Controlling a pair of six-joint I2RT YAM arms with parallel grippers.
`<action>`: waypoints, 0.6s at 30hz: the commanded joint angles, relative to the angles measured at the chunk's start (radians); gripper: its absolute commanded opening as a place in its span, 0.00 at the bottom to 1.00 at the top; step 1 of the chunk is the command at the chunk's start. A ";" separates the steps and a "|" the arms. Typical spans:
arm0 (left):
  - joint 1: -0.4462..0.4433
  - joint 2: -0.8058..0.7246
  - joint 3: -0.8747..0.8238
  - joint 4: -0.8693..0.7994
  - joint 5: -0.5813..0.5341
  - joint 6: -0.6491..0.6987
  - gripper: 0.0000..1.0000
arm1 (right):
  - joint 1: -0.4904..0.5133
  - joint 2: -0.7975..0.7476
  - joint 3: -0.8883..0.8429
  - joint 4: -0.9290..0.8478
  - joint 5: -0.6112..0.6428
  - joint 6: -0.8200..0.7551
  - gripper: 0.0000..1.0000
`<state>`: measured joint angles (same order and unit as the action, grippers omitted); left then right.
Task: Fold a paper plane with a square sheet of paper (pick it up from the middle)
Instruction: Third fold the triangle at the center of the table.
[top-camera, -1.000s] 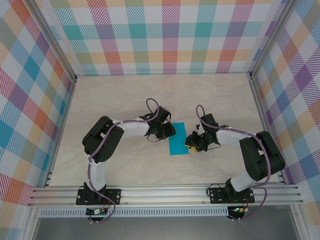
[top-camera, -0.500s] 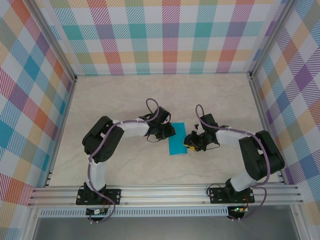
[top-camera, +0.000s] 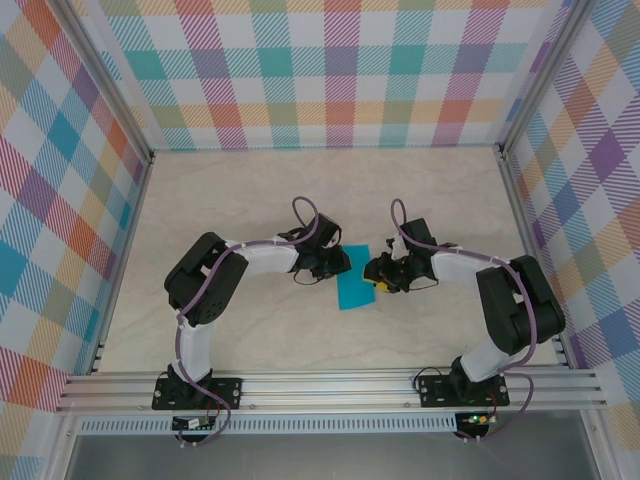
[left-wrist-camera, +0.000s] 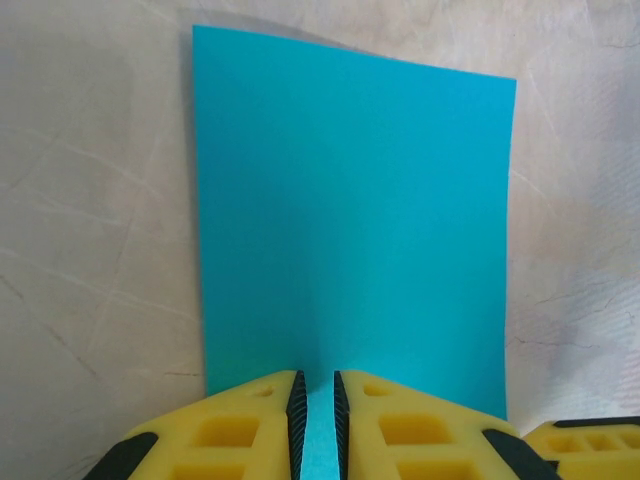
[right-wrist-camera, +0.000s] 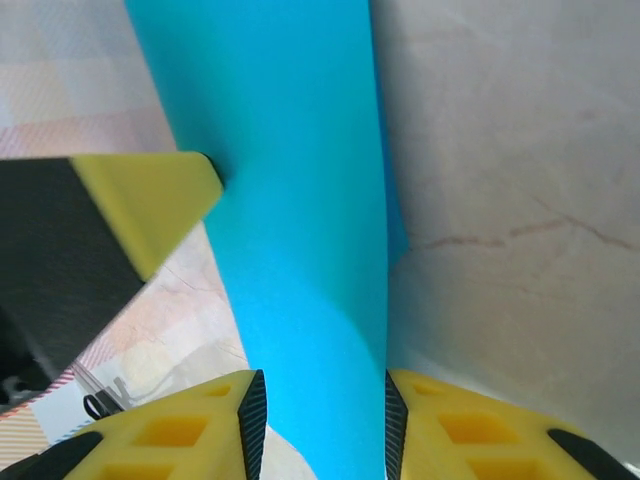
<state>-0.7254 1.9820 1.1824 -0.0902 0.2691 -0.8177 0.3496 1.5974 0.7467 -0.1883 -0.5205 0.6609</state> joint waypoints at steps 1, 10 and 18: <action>-0.010 0.021 -0.022 -0.037 -0.001 0.015 0.18 | -0.018 0.032 0.051 -0.014 -0.058 -0.069 0.38; -0.010 -0.024 -0.037 -0.011 0.005 0.030 0.19 | -0.037 0.084 0.043 -0.029 -0.071 -0.076 0.11; -0.016 -0.169 -0.070 -0.025 -0.023 0.112 0.28 | -0.037 0.074 0.008 0.037 -0.120 0.001 0.03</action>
<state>-0.7258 1.9057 1.1324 -0.0883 0.2672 -0.7639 0.3176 1.6741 0.7689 -0.1802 -0.5995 0.6315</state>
